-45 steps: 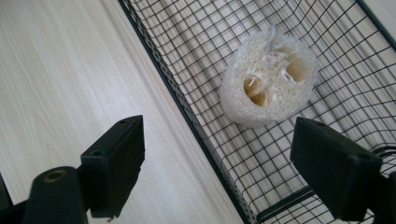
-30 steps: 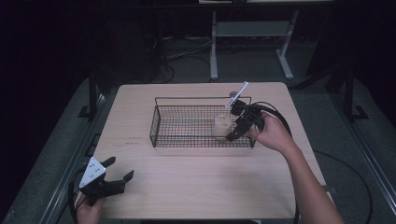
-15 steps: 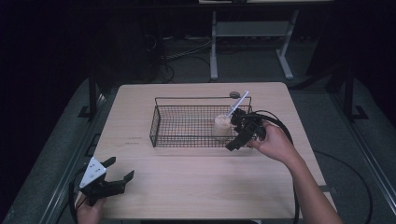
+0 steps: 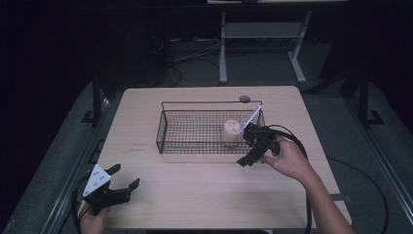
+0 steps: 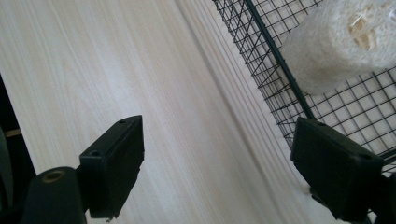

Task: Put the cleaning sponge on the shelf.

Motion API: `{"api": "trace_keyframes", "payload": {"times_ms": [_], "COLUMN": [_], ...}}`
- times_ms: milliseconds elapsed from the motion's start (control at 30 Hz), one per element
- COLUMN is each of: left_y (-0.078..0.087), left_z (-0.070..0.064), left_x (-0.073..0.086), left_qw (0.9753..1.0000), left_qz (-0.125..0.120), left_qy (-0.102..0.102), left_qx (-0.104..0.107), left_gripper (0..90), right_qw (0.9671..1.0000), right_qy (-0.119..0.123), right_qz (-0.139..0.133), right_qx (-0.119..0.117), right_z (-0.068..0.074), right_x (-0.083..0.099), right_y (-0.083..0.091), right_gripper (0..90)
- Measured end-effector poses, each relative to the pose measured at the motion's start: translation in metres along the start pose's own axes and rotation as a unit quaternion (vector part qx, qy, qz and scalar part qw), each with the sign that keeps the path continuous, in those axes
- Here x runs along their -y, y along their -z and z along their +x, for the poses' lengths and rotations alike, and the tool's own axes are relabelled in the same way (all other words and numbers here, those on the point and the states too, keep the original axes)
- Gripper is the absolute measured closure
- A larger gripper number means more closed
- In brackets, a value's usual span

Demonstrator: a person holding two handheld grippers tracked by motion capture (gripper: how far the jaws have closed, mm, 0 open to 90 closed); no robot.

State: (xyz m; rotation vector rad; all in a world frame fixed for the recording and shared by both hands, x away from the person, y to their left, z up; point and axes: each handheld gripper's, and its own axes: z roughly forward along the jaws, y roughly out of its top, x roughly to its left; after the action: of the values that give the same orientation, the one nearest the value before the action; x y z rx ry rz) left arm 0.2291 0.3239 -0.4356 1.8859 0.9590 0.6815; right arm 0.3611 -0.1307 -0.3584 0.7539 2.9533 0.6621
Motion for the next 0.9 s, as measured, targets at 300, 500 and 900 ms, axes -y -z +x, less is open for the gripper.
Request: {"api": "trace_keyframes", "payload": {"times_ms": [300, 500, 900], "left_y": [0.0, 0.0, 0.0], "left_z": [0.0, 0.001, 0.001], "left_x": [0.0, 0.001, 0.0], "left_qw": [1.0, 1.0, 1.0], "left_qz": [0.0, 0.0, 0.004], "left_qy": [0.001, 0.001, -0.002], "left_qx": [-0.001, -0.001, -0.002], "left_gripper": [13.9, 14.0, 13.9], "right_qw": [1.0, 1.0, 0.9999], "right_qy": [-0.004, -0.007, -0.011], "right_qz": [0.004, 0.001, 0.002], "right_qx": [-0.003, -0.005, -0.012], "right_z": [0.003, 0.006, 0.014], "right_x": [0.014, 0.023, 0.039], "right_y": [-0.003, -0.005, -0.013], "right_gripper": [16.9, 16.9, 16.9]}}
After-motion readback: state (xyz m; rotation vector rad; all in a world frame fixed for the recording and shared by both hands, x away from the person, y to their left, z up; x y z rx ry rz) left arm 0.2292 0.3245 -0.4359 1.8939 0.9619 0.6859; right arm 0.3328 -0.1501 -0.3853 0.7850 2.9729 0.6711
